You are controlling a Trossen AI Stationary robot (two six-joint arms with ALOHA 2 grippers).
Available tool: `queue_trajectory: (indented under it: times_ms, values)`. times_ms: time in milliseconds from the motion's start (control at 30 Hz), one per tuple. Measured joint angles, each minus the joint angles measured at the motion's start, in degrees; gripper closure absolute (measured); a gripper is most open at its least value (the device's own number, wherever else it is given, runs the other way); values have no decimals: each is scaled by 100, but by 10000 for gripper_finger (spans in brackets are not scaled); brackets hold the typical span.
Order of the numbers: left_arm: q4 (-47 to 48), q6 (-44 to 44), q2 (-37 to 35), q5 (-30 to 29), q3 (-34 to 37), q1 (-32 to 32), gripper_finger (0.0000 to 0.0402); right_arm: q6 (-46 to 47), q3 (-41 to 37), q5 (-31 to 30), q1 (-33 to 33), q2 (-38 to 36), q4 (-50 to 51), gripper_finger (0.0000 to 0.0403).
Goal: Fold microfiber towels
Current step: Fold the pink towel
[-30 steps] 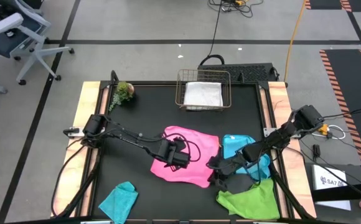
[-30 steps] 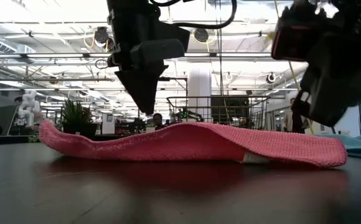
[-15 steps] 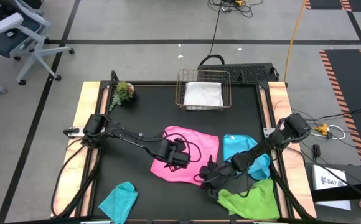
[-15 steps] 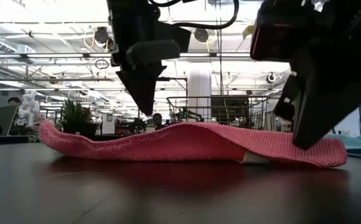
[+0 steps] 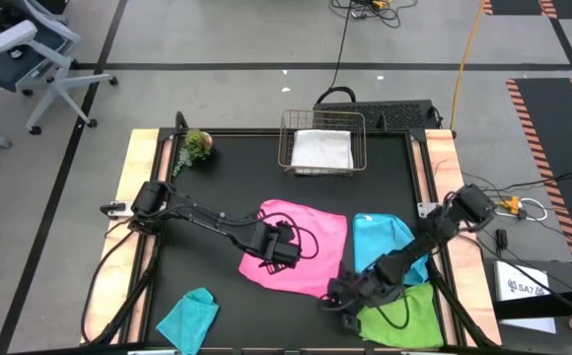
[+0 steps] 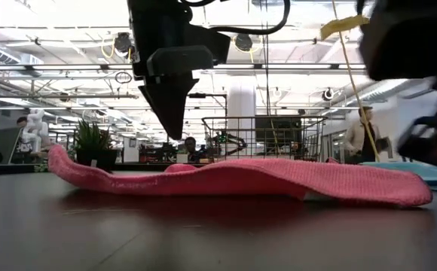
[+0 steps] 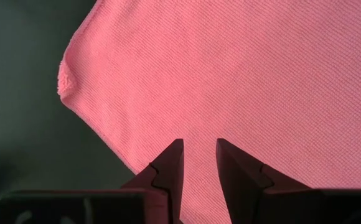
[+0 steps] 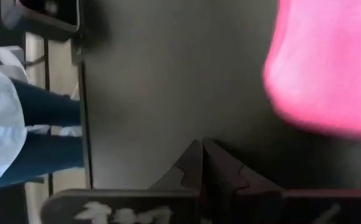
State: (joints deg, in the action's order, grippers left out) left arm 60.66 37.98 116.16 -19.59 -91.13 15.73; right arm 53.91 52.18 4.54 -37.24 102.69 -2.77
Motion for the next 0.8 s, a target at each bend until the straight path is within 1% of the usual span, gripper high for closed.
queue_trajectory:
  times_ms: [133, 233, 367, 467, 533, 600, 733, 800]
  values:
    - [-4, -2, 0, 0, 0, 0, 305, 232, 0, -88, -115, -69, 53, 403]
    - [-34, -2, 0, 0, 0, 0, 305, 174, -4, -451, -70, -243, 71, 403]
    - [-48, 20, 0, 0, 0, 0, 305, -130, -4, -1027, 53, -493, 178, 403]
    - [-48, 65, 0, 0, 0, 0, 305, -300, -4, -1286, 106, -543, 220, 403]
    - [-50, 66, 0, 0, 0, 0, 305, -391, 5, -1349, 125, -542, 267, 403]
    - [-48, 68, 0, 0, 0, 0, 305, -568, 212, -1367, 156, -535, 807, 403]
    - [-48, 74, 0, 0, 0, 0, 305, -1360, 1103, -1524, 207, -539, 2661, 403]
    - [-48, 74, 0, -1, 0, 0, 305, -1663, 1381, -1648, 266, -546, 3134, 403]
